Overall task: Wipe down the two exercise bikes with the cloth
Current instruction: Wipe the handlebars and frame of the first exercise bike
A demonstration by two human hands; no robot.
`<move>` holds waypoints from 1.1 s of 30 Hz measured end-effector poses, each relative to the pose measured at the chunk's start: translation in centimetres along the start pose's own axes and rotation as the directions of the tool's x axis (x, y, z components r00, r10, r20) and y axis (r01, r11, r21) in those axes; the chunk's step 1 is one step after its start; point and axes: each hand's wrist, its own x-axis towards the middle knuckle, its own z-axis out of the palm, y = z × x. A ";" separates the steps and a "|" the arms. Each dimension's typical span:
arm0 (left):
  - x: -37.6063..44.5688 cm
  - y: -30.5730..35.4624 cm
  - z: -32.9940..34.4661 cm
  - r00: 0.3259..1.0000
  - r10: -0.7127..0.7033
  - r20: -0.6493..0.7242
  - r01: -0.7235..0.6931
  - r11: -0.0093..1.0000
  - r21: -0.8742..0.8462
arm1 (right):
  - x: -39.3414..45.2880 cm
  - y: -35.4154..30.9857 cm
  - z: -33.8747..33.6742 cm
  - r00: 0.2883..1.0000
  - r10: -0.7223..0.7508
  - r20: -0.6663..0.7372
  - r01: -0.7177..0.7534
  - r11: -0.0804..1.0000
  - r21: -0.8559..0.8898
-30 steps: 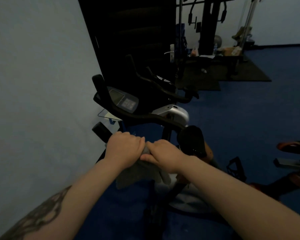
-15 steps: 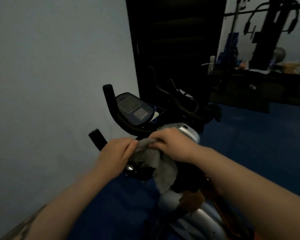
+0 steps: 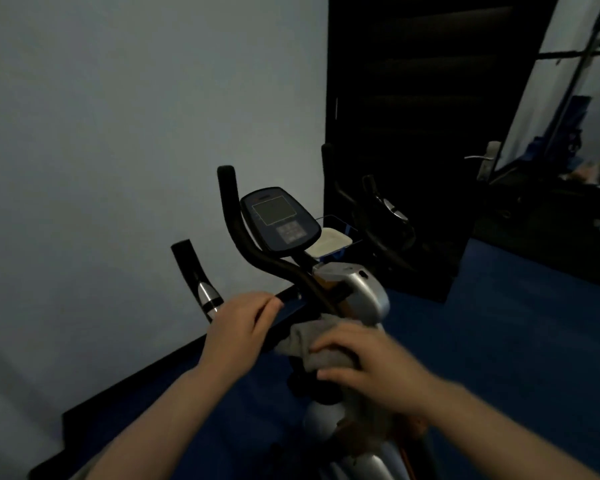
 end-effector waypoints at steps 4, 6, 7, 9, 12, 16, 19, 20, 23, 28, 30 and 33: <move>-0.5 -1.5 0.3 0.999 0.023 0.049 -0.036 0.956 0.290 | -0.1 0.1 3.0 0.949 0.017 -0.315 -0.019 1.000 -0.001; -0.6 -1.3 0.8 0.996 0.023 0.084 -0.059 0.890 0.453 | 0.7 0.1 3.7 0.863 -0.049 -0.502 -0.048 0.983 -0.178; -0.7 -1.1 1.0 0.998 0.020 0.066 -0.051 0.857 0.513 | 1.3 -0.2 4.2 0.866 -0.032 -0.500 -0.074 0.979 -0.191; -1.0 -1.0 1.6 0.997 0.073 -0.007 -0.055 0.804 0.593 | 2.3 -0.7 5.5 0.893 0.031 -0.450 -0.135 0.971 -0.199; -1.1 -1.6 2.4 0.976 0.180 -0.121 -0.060 0.758 0.649 | 3.6 -0.5 6.3 0.882 0.056 -0.467 -0.198 0.945 -0.261; -1.0 -1.9 3.0 0.949 0.236 -0.210 -0.035 0.739 0.673 | 5.7 0.2 4.8 0.907 0.056 -0.418 -0.224 0.903 -0.366; -1.0 -2.1 3.2 0.938 0.271 -0.214 -0.048 0.717 0.696 | 6.6 0.4 2.9 0.922 0.281 -0.268 -0.327 0.934 -0.145; -1.0 -2.2 3.2 0.936 0.279 -0.213 -0.055 0.715 0.697 | 6.4 0.6 2.9 0.918 0.302 -0.259 -0.325 0.944 -0.050; -0.9 -2.5 3.4 0.929 0.281 -0.242 -0.049 0.741 0.670 | 3.9 0.2 5.2 0.845 0.158 -0.512 -0.207 0.977 -0.041; -0.8 -2.5 3.9 0.910 0.287 -0.298 -0.028 0.762 0.647 | 4.6 0.5 5.6 0.868 0.025 -0.496 -0.253 0.882 -0.398; -0.7 -2.7 4.0 0.903 0.300 -0.306 -0.027 0.752 0.659 | 6.1 0.9 4.0 0.932 0.118 -0.344 -0.264 0.869 -0.417; -0.8 -2.8 3.9 0.899 0.318 -0.300 -0.037 0.739 0.672 | 6.8 1.3 3.1 0.943 0.219 -0.249 -0.283 0.923 -0.260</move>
